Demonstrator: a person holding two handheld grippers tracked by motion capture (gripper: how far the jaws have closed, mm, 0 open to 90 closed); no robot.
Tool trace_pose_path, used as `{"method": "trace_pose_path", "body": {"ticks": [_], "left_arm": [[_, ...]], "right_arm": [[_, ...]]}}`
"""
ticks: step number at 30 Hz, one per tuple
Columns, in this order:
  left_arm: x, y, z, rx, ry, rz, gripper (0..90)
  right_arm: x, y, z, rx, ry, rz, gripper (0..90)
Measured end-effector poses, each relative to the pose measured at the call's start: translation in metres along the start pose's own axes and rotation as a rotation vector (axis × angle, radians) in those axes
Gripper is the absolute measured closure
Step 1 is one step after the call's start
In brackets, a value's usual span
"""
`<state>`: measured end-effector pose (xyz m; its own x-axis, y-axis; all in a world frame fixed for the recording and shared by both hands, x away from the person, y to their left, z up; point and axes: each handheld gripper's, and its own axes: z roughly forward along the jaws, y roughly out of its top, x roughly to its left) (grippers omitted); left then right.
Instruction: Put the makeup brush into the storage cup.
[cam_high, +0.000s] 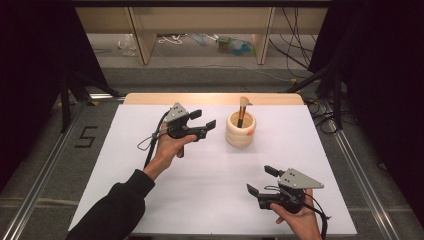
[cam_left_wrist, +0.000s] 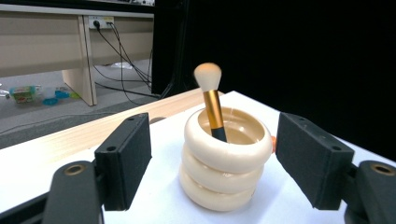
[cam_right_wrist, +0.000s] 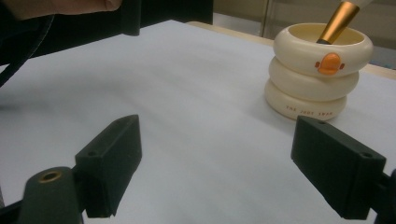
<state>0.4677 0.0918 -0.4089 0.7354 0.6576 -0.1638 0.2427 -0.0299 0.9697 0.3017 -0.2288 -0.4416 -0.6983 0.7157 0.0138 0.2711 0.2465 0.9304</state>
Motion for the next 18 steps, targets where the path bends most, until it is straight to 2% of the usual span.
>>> {"method": "trace_pose_path", "body": {"ticks": [5, 7, 13, 15, 18], "left_arm": [[-0.004, -0.004, -0.003, 0.018, -0.009, 0.028, 26.7], [-0.006, -0.005, -0.006, 0.021, -0.012, 0.032, 26.6], [-0.009, -0.012, -0.015, 0.034, -0.018, 0.045, 26.5], [-0.01, -0.014, -0.017, 0.038, -0.02, 0.046, 25.9], [-0.011, -0.016, -0.021, 0.055, -0.027, 0.051, 24.9]], "right_arm": [[-0.001, 0.0, -0.001, 0.003, 0.003, 0.001, 17.1], [0.001, 0.0, -0.001, 0.004, 0.007, 0.019, 17.1], [0.0, 0.0, 0.0, -0.001, -0.003, -0.001, 17.1], [0.001, 0.001, -0.002, 0.021, 0.002, 0.013, 17.1], [-0.001, 0.0, 0.0, -0.008, 0.0, 0.001, 17.1]]}}
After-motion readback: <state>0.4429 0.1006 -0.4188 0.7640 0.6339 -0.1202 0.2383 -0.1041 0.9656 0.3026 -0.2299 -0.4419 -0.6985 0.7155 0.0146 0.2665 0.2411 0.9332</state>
